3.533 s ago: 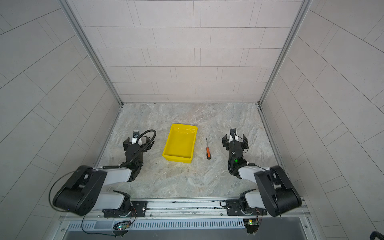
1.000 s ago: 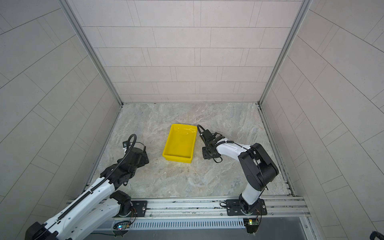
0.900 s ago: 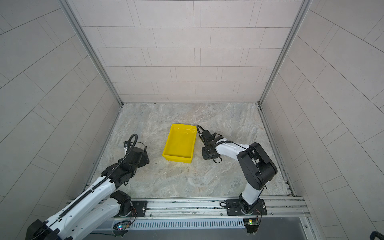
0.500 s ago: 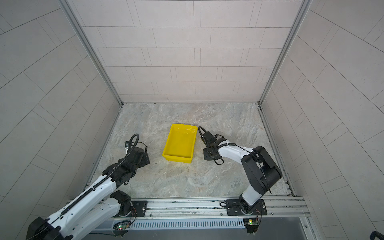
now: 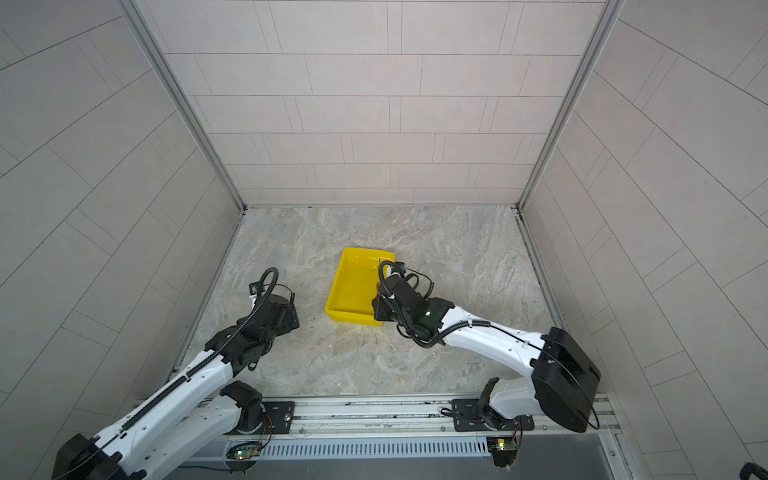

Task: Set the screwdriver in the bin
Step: 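Lift the screwdriver with the right gripper and carry it over the yellow bin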

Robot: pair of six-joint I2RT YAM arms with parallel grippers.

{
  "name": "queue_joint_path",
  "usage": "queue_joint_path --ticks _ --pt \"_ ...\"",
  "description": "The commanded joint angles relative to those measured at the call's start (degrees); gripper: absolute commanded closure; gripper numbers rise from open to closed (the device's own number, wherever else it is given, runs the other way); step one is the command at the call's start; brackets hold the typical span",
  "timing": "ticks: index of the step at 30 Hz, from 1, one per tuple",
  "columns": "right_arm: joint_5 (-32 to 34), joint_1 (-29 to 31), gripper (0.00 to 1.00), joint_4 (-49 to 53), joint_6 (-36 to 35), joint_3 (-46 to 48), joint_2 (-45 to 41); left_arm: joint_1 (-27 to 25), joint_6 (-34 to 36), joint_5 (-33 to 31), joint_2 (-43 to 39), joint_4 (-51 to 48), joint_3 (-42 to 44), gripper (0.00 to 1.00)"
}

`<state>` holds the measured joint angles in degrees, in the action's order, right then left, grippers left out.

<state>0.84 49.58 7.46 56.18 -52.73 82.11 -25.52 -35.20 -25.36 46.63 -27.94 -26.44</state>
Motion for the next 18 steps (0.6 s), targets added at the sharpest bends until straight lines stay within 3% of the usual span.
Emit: queue_joint_path --ticks 1,6,10,18 --pt "-0.8 0.2 0.88 -5.3 6.3 -9.9 9.2 0.3 -0.6 -1.2 -1.2 -0.8 -0.1 0.0" --pt "-3.4 0.2 0.89 -5.5 9.0 -16.2 19.0 0.3 -0.7 -1.4 -5.1 -1.7 0.7 0.0" --pt "-3.2 0.1 0.88 -10.6 12.6 -13.7 21.0 0.3 -0.6 -1.0 -6.9 -1.6 1.3 0.0" --pt "-4.2 -0.2 0.87 -8.2 12.2 -15.6 25.0 0.3 -0.4 -1.0 -5.5 -1.2 1.0 0.0"
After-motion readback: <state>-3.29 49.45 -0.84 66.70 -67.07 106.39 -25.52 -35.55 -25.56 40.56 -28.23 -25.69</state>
